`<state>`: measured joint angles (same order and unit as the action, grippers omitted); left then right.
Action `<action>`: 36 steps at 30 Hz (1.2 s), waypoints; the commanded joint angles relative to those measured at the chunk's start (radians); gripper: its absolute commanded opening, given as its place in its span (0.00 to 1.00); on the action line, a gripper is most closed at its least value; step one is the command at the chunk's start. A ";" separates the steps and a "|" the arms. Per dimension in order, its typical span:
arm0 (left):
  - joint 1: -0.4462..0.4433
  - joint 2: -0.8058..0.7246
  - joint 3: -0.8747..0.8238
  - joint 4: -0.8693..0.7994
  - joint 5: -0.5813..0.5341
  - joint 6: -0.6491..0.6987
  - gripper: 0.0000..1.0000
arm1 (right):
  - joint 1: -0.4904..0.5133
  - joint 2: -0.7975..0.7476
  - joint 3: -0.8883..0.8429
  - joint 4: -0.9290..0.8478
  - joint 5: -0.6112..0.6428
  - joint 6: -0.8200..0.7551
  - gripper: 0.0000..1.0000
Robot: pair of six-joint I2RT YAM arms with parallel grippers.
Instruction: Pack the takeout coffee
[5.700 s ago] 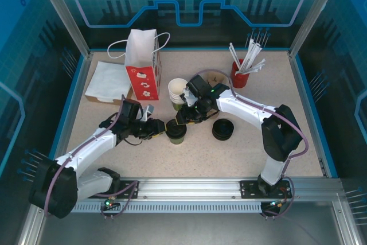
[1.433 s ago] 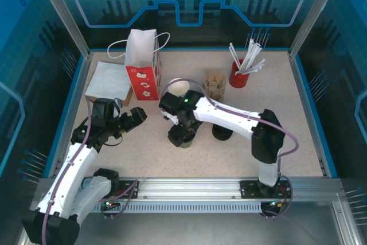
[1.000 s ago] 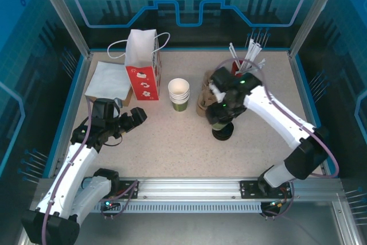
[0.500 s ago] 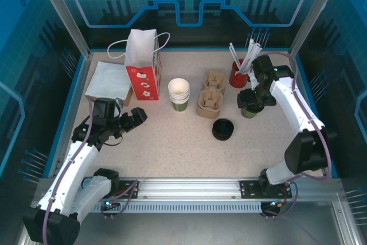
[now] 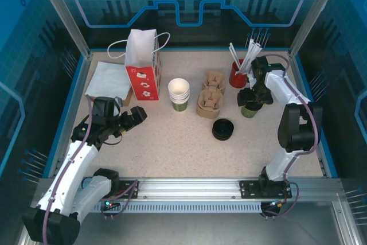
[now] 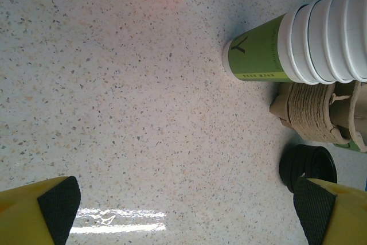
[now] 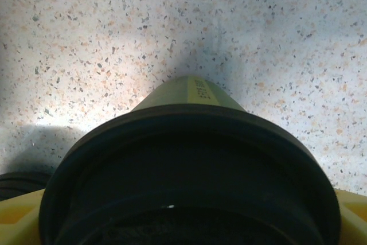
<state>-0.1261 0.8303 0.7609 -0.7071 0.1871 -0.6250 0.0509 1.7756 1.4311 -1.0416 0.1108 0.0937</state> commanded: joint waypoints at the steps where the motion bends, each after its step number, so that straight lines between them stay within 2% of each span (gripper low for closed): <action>1: 0.013 -0.002 0.029 -0.023 0.007 0.027 0.99 | -0.018 0.029 0.039 0.016 -0.025 -0.018 0.90; 9: 0.013 -0.011 0.023 -0.029 0.009 0.028 0.99 | -0.020 0.027 0.034 0.013 -0.016 -0.008 1.00; 20: 0.015 -0.015 0.023 -0.034 -0.003 0.034 0.99 | -0.025 -0.054 0.031 -0.037 -0.035 -0.005 1.00; 29: 0.028 -0.041 0.007 -0.035 -0.025 0.010 0.99 | -0.025 -0.201 0.016 -0.077 -0.071 0.003 1.00; 36: 0.033 -0.076 0.018 -0.044 -0.092 -0.006 0.99 | -0.028 -0.411 -0.026 -0.048 -0.134 0.015 0.99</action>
<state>-0.1047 0.7742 0.7609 -0.7334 0.1371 -0.6266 0.0425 1.4475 1.4231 -1.0828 0.0246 0.0921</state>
